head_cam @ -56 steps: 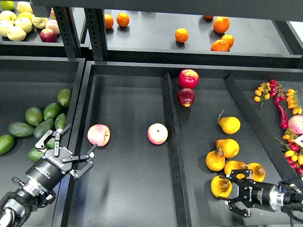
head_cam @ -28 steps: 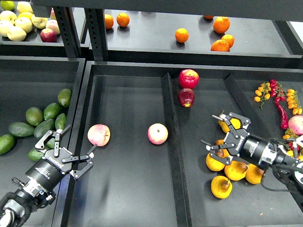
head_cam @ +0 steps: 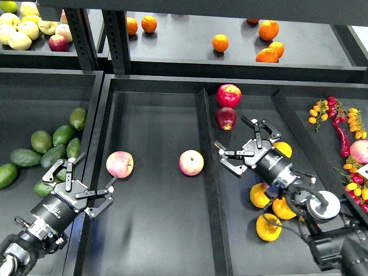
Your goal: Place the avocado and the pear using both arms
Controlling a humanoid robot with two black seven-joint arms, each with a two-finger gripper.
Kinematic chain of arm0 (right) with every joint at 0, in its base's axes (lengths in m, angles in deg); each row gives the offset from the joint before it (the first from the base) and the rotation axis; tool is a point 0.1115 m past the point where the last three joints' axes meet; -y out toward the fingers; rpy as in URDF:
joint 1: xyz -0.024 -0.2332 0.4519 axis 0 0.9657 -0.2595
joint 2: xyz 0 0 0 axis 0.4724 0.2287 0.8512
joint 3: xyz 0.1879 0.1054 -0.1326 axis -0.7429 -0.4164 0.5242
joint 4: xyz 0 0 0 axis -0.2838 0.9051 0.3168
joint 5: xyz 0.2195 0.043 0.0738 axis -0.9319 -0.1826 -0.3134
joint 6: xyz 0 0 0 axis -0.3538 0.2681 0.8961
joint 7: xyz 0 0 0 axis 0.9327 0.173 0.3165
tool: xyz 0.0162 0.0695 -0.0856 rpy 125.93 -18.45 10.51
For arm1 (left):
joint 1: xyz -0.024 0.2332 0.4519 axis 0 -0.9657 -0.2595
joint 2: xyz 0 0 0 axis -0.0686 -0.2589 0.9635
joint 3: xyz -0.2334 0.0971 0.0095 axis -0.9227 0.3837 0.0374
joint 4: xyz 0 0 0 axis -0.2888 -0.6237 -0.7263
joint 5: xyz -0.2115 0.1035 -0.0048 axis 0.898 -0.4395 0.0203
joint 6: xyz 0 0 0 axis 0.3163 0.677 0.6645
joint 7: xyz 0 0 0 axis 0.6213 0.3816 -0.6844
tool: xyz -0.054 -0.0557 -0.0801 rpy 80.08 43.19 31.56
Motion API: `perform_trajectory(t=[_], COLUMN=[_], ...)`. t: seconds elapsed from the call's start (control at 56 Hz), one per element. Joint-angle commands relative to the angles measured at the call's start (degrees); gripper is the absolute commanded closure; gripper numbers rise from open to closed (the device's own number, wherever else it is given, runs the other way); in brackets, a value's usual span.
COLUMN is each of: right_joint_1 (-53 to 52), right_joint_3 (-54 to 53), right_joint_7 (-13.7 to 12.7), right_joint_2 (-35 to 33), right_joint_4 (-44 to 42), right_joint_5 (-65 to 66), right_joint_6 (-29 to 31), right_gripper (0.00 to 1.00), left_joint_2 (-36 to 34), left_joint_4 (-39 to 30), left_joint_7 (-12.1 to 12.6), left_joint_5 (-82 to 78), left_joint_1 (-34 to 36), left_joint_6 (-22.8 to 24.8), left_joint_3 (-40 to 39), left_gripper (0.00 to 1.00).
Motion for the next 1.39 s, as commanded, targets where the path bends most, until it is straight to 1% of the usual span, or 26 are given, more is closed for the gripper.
perform_trajectory(t=[0.0, 0.161, 0.322, 0.411, 0.483, 0.59, 0.661, 0.751, 0.876, 0.983, 1.126, 1.233, 1.376], right_joint_1=[0.64, 1.60, 3.71, 4.68, 5.56, 7.14, 7.49, 7.84, 8.02, 8.02, 8.02, 8.02, 8.11], right_joint_3=[-0.36, -0.27, 0.52, 2.27, 4.21, 5.71, 6.94, 7.38, 7.20, 6.85, 6.76, 6.59, 5.97], right_joint_7=[0.00, 0.00, 0.00, 0.00, 0.00, 0.00, 0.00, 0.00, 0.00, 1.81, 2.69, 3.74, 3.75], right_joint_2=[0.36, 0.36, 0.36, 0.36, 0.36, 0.36, 0.36, 0.36, 0.36, 0.36, 0.36, 0.36, 0.36], right_joint_4=[-0.44, -0.44, 0.61, 0.79, 1.05, 2.37, 2.98, 4.65, 6.94, 8.96, 11.42, 13.79, 15.47], right_joint_5=[0.02, 0.02, -0.33, -1.29, -1.47, -1.56, -1.56, -1.47, -1.56, -1.56, -2.61, -5.24, -6.04], right_joint_6=[0.32, 0.50, 0.94, 2.78, 4.19, 4.45, 4.98, 7.05, 7.05, 7.05, 6.74, 4.55, 4.72], right_gripper=[0.01, 0.01, 0.01, 0.00, 0.01, 0.01, 0.01, 0.01, 0.01, 0.01, 0.01, 0.00, 0.01], left_joint_2=[0.00, 0.00, 0.00, 0.00, 0.00, 0.00, 0.00, 0.00, 0.00, 0.00, 0.00, 0.00, 0.00], left_joint_4=[0.34, 0.96, 2.36, 3.06, 4.21, 5.88, 6.14, 6.32, 6.32, 5.53, 4.65, 3.51, 2.01], left_joint_7=[0.00, 0.00, 0.00, 0.00, 0.00, 0.00, 0.00, 0.00, 0.00, 0.00, 0.00, 0.00, 0.00], left_joint_5=[0.77, 1.82, 8.50, 11.31, 11.75, 11.84, 11.75, 11.84, 11.84, 11.84, 11.84, 11.84, 11.93], left_joint_1=[0.00, 0.00, 0.62, 1.58, 2.99, 6.50, 8.43, 10.98, 13.71, 15.38, 17.49, 19.60, 19.69], left_joint_6=[0.00, 0.00, 0.00, 0.00, 0.00, 0.00, 0.00, 0.00, 0.00, 0.00, 0.00, 0.00, 0.00], left_joint_3=[0.10, 0.89, 2.48, 3.44, 3.53, 3.53, 3.53, 3.62, 3.88, 3.97, 4.06, 4.06, 4.06], left_gripper=[0.01, 0.01, 0.01, 0.01, 0.01, 0.01, 0.01, 0.01, 0.01, 0.01, 0.01, 0.01, 0.01])
